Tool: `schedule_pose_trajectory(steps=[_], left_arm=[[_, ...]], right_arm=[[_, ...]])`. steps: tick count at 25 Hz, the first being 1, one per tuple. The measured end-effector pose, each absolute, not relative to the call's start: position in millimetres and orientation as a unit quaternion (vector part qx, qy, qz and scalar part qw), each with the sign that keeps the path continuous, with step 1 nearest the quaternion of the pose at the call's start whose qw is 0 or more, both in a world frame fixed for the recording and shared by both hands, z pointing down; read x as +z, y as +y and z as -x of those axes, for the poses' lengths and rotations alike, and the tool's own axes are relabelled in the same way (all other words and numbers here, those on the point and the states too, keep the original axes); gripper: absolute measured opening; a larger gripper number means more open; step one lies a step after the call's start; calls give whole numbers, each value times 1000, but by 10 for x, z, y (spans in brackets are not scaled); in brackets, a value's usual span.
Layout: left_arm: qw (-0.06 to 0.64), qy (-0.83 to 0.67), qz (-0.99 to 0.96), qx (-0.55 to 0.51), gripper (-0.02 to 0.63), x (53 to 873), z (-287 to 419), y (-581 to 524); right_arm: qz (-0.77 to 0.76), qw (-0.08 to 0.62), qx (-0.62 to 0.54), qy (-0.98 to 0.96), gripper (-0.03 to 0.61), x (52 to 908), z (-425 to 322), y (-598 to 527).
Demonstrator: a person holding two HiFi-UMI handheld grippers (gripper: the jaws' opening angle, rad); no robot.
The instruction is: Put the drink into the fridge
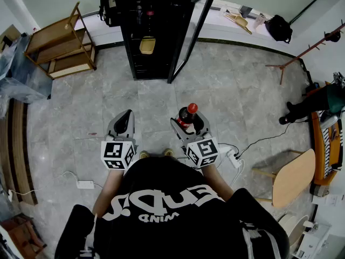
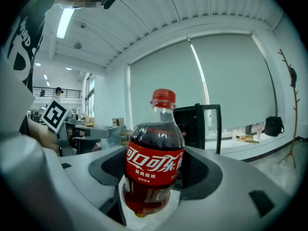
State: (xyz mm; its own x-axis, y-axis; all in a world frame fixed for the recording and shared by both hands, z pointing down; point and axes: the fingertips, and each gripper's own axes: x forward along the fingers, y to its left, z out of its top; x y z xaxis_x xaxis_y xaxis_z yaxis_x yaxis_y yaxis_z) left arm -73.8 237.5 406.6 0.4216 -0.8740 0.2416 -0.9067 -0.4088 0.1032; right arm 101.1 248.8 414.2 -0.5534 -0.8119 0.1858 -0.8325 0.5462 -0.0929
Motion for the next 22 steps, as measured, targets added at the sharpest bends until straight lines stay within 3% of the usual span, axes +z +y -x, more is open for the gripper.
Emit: schedule_pose_trajectory(steps=[22], left_arm=[[105,-481,-867,73,8,4047,922,2476]], right_arm=[[-492,27,90,-865,342,4110,-711,2691]])
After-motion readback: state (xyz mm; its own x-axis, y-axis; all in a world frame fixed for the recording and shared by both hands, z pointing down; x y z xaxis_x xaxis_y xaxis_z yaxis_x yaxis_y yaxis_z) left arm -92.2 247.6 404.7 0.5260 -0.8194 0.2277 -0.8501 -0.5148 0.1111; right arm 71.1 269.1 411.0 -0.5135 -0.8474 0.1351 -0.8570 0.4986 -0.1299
